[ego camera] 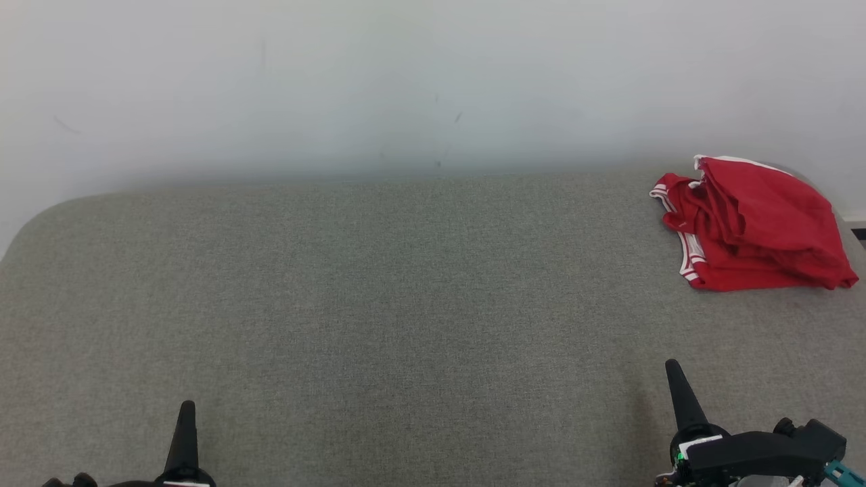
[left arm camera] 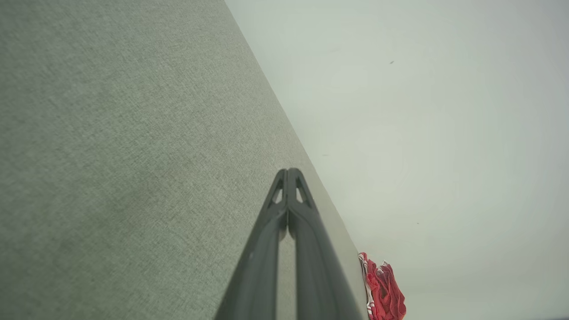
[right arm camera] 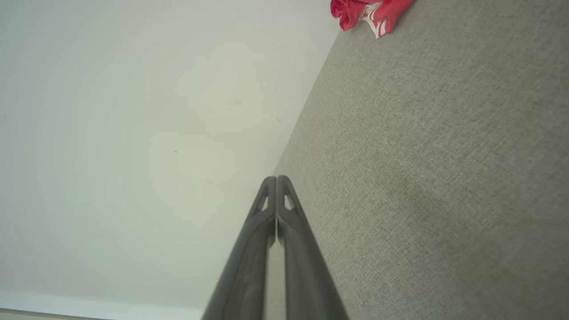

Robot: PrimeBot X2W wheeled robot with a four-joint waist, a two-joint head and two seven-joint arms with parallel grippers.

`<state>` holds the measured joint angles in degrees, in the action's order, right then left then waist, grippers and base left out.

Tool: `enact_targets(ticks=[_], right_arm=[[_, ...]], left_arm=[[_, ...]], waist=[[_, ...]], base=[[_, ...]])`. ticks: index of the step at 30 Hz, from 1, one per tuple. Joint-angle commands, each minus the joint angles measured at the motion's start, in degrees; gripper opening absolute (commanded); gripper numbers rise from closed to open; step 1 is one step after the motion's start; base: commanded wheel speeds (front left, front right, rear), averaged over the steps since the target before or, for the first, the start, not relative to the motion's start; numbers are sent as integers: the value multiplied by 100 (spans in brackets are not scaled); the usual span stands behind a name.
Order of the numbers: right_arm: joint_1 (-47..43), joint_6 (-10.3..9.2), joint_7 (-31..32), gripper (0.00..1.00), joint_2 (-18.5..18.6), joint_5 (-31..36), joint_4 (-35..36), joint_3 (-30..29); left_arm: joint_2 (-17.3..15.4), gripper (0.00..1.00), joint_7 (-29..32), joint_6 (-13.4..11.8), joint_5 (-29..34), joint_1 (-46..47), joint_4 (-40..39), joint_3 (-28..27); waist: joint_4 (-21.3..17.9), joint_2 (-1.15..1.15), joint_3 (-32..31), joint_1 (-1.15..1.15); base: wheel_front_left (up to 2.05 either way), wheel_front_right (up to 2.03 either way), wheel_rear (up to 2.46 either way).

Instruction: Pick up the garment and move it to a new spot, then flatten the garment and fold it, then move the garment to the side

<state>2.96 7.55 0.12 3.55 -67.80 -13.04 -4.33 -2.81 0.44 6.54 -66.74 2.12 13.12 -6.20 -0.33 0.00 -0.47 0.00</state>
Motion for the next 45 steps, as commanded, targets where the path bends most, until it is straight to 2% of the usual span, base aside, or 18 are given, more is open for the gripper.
enact_targets(ticks=[1,23,45], right_arm=[[95,-7,43,0,-19,-135,31,-22],[220,-9,347,0,-40,-1331,-34,-117],[313,-11,582,0,-58,-2227,-87,-191]], left_arm=[[-14,0,36,19,-128,115,-27,-19],[-13,0,336,61,-1380,285,37,-31],[-11,0,570,108,-2320,410,87,-41]], waist=[[1,0,2,0],[15,0,30,0],[29,0,56,0]], base=[[0,0,0],[0,0,0],[0,0,0]])
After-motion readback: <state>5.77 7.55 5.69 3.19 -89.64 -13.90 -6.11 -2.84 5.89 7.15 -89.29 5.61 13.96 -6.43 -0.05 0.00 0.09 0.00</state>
